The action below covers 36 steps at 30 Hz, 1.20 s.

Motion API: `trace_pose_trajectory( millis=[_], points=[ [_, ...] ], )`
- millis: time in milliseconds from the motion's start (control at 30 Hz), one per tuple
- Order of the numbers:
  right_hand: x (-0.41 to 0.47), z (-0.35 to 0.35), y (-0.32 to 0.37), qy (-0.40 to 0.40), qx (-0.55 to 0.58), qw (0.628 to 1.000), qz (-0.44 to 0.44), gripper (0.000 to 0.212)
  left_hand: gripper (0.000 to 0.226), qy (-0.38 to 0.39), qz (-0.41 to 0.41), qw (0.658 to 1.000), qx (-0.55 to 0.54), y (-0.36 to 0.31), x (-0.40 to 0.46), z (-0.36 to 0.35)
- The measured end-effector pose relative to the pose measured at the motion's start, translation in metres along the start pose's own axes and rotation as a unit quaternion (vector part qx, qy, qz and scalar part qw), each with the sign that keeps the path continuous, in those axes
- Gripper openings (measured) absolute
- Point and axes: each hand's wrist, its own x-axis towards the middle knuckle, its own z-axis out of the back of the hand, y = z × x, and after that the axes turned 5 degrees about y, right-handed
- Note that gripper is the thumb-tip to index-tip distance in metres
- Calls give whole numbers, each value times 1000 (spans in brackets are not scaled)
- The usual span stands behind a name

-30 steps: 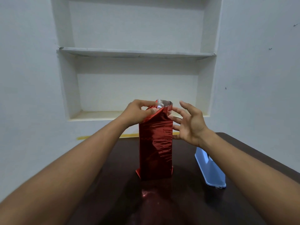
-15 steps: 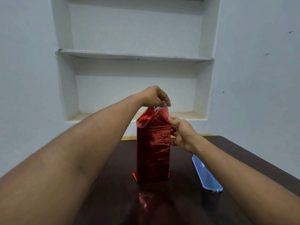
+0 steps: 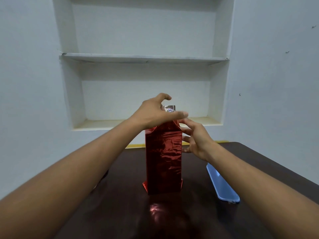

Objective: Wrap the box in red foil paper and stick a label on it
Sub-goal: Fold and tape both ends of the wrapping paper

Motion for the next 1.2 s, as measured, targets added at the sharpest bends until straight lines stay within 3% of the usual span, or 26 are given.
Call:
trace_pose_trajectory(
  millis=[67,133,267,400,600,667,767,867,933,1000,1067,1133,1200],
  points=[
    [-1,0,1,5,-8,1000,-2,37,68,27,3,998,59,1,-5,0],
    [-2,0,1,9,-28,1000,2,37,52,-10,-26,998,65,3,-8,-1],
    [-5,-3,0,6,-58,998,9,27,20,-60,-59,996,-12,6,-14,-4],
    [-6,-5,0,8,-96,995,10,21,10,-110,-68,990,-59,7,-16,-4],
    [-4,-6,2,1,-113,994,9,19,22,-124,-153,980,-24,4,-12,-1],
    [-5,-6,3,2,-113,994,14,20,45,-66,-115,990,-40,2,-11,6],
    [-5,-7,4,-2,-109,994,16,21,71,44,-72,995,51,4,-14,12],
    [-6,-8,4,0,-120,993,15,21,41,7,-131,990,48,6,-22,7],
    [-6,-8,3,0,-122,992,14,21,20,-48,-157,986,-34,4,-25,6],
    [-6,-8,4,0,-121,993,12,21,21,-106,-132,974,-149,3,-20,10],
    [-6,-8,5,2,-119,993,11,21,16,-151,-85,968,-183,9,-6,13],
    [-6,-7,7,5,-121,993,11,22,18,-122,-31,984,-129,19,11,13],
    [-6,-7,8,7,-123,992,9,23,45,-36,3,998,-52,30,28,9]
  ],
)
